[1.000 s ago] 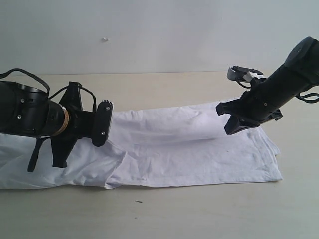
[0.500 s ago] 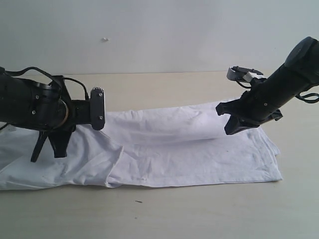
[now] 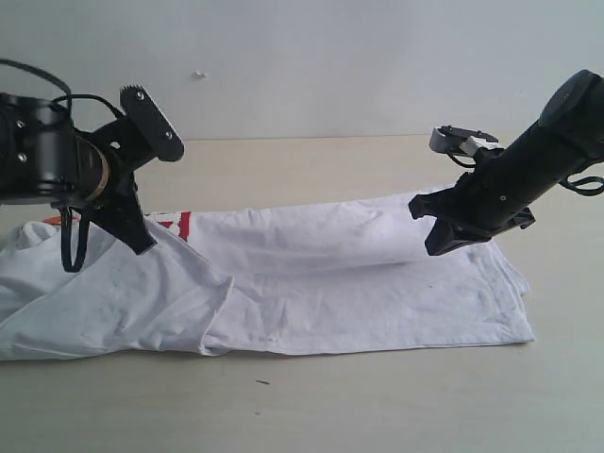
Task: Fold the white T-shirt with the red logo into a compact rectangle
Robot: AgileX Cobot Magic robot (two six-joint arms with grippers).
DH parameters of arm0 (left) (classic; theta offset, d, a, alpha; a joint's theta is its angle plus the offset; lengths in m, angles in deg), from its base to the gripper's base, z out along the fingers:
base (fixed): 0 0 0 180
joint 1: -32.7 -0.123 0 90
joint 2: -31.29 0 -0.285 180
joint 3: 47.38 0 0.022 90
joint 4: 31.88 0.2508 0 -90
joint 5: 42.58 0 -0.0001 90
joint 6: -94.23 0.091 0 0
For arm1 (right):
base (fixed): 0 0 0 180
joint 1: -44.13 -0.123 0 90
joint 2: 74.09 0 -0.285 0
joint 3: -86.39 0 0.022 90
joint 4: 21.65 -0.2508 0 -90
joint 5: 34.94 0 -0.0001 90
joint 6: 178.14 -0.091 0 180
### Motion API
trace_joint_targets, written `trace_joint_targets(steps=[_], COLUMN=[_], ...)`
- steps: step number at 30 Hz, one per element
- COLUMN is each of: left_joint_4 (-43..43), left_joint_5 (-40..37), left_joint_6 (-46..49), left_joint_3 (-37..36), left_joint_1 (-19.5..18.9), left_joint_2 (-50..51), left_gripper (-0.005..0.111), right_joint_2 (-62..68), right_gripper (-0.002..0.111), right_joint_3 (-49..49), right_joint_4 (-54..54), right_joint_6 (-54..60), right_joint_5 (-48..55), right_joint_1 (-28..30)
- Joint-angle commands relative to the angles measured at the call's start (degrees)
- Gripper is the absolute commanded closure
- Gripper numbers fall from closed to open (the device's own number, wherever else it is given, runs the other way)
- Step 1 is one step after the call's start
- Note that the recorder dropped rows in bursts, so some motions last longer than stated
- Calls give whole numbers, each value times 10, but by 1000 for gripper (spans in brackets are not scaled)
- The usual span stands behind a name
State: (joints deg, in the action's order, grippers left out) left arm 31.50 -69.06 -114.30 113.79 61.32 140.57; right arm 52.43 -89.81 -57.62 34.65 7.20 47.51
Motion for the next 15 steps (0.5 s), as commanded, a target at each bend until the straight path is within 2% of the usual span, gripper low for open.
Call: trace_joint_targets(steps=[1,3,5,11,15], left_joint_4=[-346,-509,-576,-565,-534], left_joint_5=[12,-19,-46,-72,-76], left_joint_6=[258,423,489,485,474], left_joint_3=[2,2,2,2,2], left_joint_1=[0,0,0,-1,-1], left_joint_2=[-23,-10,13,86,117], left_gripper=[107,107,107,107,107], right_joint_2=[-8,-8,-8,-8,-8], right_gripper=[108,108,108,108,108], right_joint_3=[-3,-2,3,38,47], right_joint_4=[1,4,15,50,192], right_joint_6=[5,5,4,-17,-144], right_joint_5=[-6,-21,-28,-99,-141], right_joint_1=[-1,-1,-1,-1,-1])
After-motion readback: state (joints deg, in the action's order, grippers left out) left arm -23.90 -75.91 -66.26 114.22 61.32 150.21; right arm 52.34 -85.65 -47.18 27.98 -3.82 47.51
